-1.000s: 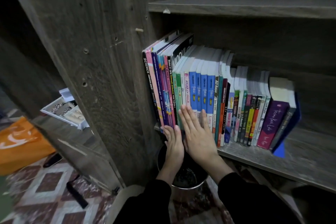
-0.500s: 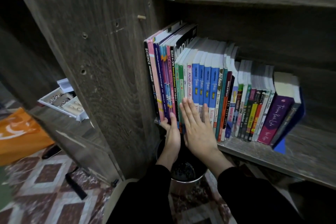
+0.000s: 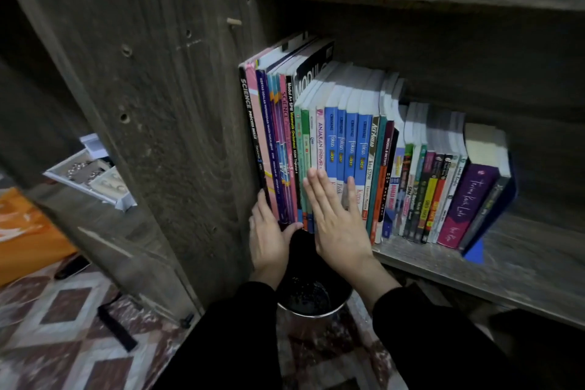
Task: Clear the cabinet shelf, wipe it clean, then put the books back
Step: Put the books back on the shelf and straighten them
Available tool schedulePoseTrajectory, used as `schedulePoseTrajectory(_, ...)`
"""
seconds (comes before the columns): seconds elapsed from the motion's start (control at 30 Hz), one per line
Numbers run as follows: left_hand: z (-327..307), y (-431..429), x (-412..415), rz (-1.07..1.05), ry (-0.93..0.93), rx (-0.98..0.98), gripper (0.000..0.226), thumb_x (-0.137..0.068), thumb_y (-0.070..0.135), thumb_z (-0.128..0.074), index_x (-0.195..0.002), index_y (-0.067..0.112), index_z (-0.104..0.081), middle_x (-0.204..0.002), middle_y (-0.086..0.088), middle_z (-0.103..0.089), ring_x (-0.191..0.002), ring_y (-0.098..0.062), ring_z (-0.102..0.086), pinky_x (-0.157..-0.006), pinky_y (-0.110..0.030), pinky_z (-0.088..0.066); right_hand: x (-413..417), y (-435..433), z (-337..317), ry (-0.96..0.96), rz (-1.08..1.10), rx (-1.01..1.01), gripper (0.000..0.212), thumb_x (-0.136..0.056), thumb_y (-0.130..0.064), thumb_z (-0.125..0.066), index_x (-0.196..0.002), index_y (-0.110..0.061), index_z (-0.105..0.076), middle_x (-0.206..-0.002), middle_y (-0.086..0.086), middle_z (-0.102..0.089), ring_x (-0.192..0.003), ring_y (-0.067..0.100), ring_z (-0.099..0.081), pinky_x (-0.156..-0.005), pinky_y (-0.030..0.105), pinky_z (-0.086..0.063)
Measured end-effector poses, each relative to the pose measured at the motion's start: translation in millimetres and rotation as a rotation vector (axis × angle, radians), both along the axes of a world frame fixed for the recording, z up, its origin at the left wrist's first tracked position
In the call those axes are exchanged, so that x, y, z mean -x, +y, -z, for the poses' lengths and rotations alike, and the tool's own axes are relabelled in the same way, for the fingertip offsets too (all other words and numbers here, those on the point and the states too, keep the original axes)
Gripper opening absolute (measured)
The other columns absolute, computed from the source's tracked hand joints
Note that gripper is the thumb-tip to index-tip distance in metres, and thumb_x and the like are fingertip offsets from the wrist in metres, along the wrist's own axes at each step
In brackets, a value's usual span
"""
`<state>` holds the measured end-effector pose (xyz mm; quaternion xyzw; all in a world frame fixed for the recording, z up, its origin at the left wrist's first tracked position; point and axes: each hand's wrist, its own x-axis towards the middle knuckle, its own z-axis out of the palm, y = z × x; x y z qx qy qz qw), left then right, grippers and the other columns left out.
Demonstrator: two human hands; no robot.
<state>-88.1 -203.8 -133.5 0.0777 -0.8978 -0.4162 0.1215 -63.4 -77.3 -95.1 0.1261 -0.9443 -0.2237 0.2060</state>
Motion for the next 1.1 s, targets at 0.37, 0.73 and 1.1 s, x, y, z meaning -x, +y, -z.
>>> schedulePoseTrajectory(0.37, 1.9, -0.4, -0.3, 0.088, 0.083, 0.058, 0.115, -0.074, 0.023, -0.08, -0.152, 0.008, 0.003, -0.154, -0.018, -0.017, -0.139, -0.035, -0.028, -0.11, -0.041, -0.028, 0.0, 1.6, -0.7, 0.04, -0.05, 0.022, 0.102, -0.088, -0.048, -0.049, -0.147, -0.002, 0.02, -0.152, 0.018, 0.031, -0.14, 0.031, 0.031, -0.113, 0.061, 0.009)
schedulePoseTrajectory(0.73, -7.6, 17.2, 2.8, -0.021, 0.068, 0.344, 0.149, -0.04, 0.069, -0.077, -0.142, 0.024, 0.021, -0.151, -0.026, -0.02, -0.123, -0.044, -0.042, -0.092, -0.054, -0.04, -25.4, 74.1, 40.9, -0.104, 0.038, -0.115, 0.085, -0.097, -0.046, -0.035, -0.148, -0.007, 0.022, -0.156, 0.01, 0.023, -0.141, 0.028, 0.031, -0.111, 0.057, 0.02)
schedulePoseTrajectory(1.1, -10.8, 41.5, -13.7, 0.194, 0.467, 0.576, 0.132, -0.066, 0.038, -0.083, -0.15, 0.014, 0.016, -0.156, -0.022, 0.016, -0.144, -0.039, 0.012, -0.115, -0.056, -0.006, -44.8, 70.6, 28.7, -0.04, 0.081, 0.099, 0.099, -0.084, -0.038, -0.055, -0.149, 0.0, 0.009, -0.157, 0.016, 0.019, -0.145, 0.029, 0.019, -0.116, 0.052, 0.013)
